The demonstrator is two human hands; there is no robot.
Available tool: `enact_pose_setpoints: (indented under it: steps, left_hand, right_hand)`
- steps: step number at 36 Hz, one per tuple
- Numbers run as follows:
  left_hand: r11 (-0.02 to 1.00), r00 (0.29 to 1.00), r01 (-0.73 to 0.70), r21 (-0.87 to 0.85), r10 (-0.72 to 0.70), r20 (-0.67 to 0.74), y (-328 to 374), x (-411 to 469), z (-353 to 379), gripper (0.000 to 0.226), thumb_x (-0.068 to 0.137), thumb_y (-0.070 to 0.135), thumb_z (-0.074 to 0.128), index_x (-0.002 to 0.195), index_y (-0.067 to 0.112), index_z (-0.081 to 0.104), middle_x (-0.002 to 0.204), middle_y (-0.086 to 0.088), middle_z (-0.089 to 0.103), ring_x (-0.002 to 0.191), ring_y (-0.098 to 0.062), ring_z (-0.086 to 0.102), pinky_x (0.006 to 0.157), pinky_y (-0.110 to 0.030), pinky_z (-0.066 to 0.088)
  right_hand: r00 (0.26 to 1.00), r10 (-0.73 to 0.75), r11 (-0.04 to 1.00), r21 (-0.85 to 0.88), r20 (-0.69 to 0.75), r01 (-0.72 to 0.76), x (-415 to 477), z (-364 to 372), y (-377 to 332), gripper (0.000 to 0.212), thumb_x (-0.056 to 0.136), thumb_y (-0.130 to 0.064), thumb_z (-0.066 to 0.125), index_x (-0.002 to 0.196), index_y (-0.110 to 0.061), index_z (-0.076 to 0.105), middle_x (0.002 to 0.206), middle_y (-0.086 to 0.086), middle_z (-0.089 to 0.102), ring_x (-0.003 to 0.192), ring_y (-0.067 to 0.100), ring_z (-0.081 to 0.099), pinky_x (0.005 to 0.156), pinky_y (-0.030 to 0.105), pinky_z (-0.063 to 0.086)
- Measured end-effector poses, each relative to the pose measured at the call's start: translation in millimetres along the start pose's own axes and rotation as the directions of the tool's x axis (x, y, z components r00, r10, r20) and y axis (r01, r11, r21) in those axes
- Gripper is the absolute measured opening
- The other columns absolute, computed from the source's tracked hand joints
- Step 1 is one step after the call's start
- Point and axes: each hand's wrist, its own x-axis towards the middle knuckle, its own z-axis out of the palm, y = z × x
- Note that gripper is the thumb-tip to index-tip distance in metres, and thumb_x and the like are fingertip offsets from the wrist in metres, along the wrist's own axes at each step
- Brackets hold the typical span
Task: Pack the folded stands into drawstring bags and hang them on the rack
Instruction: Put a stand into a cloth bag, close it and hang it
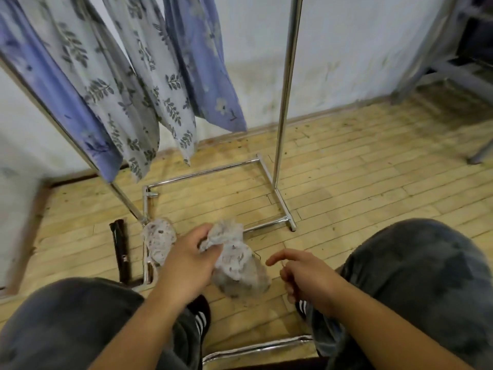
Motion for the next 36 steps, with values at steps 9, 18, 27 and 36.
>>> enact_pose_setpoints:
  steps: [9, 18, 27, 36]
  left_hand:
    - [0.992, 0.978, 0.077, 0.095, -0.093, 0.186, -23.8, -45.2, 51.6, 0.033, 0.093, 0.020, 0.065, 0.114, 0.046, 0.070, 0.104, 0.023, 0.072, 0.095, 0.002, 0.067, 0.082, -0.021, 0.056]
    - [0.867, 0.929, 0.369, -0.335, -0.342, 0.139, -33.1, -33.0, 55.7, 0.020, 0.089, 0.015, 0.066, 0.101, 0.029, 0.071, 0.112, 0.000, 0.076, 0.108, -0.019, 0.070, 0.097, -0.040, 0.055]
    - [0.951, 0.951, 0.298, -0.077, -0.289, 0.111, -50.7, -26.0, 58.7, 0.043, 0.090, 0.021, 0.077, 0.127, 0.031, 0.057, 0.107, 0.012, 0.067, 0.093, -0.005, 0.068, 0.074, -0.022, 0.056]
    - [0.955, 0.960, 0.272, 0.121, -0.278, 0.039, -61.3, -19.1, 51.6, 0.059, 0.096, 0.024, 0.068, 0.149, 0.029, 0.043, 0.134, 0.002, 0.057, 0.089, -0.008, 0.064, 0.059, -0.019, 0.051]
  right_hand:
    - [0.945, 0.126, 0.950, 0.238, 0.303, -0.203, -11.8, 30.2, 7.5, 0.043, 0.105, -0.044, 0.046, 0.077, -0.016, 0.063, 0.061, 0.000, 0.041, 0.052, 0.014, 0.034, 0.056, 0.028, 0.033]
    - [0.947, 0.003, 1.000, -0.026, 0.320, 0.005, -12.0, 34.3, 19.5, 0.025, 0.100, -0.033, 0.065, 0.114, -0.014, 0.074, 0.091, 0.008, 0.073, 0.064, 0.013, 0.059, 0.055, 0.027, 0.045]
    - [0.973, -0.103, 0.992, -0.052, 0.208, 0.116, -6.2, 34.1, 22.7, 0.013, 0.100, -0.023, 0.067, 0.110, -0.028, 0.074, 0.099, 0.000, 0.080, 0.080, 0.012, 0.077, 0.057, 0.021, 0.054]
    - [0.999, 0.029, 0.962, -0.273, 0.046, -0.015, 14.5, 27.1, 28.6, 0.029, 0.098, -0.032, 0.059, 0.105, -0.006, 0.070, 0.102, 0.013, 0.067, 0.080, 0.026, 0.060, 0.054, 0.030, 0.049]
